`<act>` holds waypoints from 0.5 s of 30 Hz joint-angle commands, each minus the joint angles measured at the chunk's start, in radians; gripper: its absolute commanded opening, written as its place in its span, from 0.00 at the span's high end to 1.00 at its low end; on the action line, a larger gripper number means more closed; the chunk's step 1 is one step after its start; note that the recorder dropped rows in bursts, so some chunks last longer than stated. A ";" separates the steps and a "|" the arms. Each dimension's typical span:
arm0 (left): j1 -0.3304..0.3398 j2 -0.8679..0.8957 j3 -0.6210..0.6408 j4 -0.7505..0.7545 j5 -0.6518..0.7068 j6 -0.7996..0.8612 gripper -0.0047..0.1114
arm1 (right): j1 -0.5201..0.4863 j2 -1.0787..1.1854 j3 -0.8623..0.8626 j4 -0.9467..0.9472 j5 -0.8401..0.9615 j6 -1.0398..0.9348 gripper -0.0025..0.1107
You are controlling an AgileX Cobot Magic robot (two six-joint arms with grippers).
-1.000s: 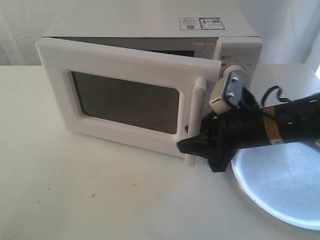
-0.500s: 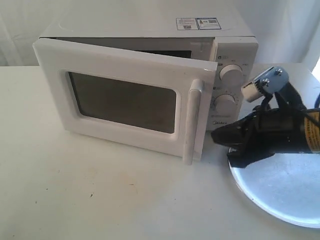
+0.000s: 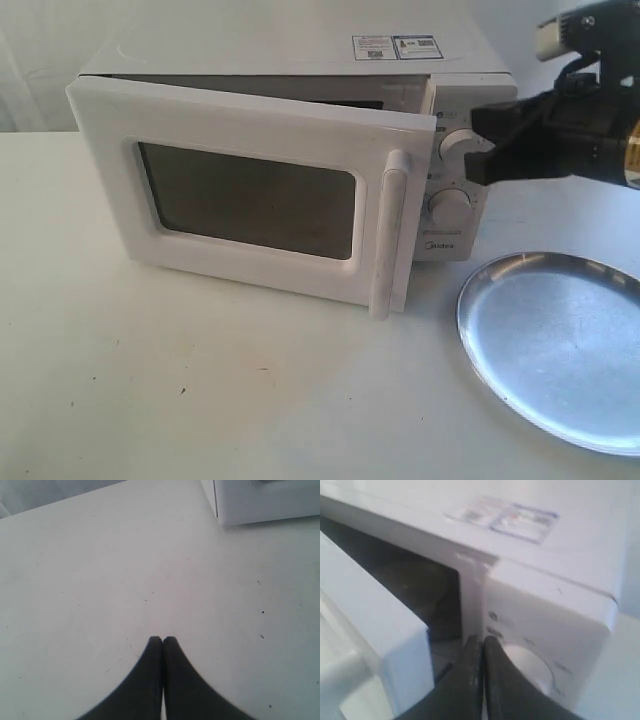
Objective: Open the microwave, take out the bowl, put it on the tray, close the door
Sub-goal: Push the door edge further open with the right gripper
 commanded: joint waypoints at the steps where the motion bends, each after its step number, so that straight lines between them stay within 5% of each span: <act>1: -0.006 -0.002 -0.002 -0.008 0.002 -0.003 0.96 | -0.002 0.052 -0.045 0.096 -0.055 -0.059 0.98; 8: -0.006 -0.002 -0.002 -0.008 0.002 -0.003 0.96 | -0.002 0.133 -0.047 0.034 -0.129 0.059 0.98; 15: -0.006 -0.002 -0.002 -0.008 0.002 -0.003 0.96 | -0.002 0.139 -0.068 -0.382 -0.766 0.011 0.98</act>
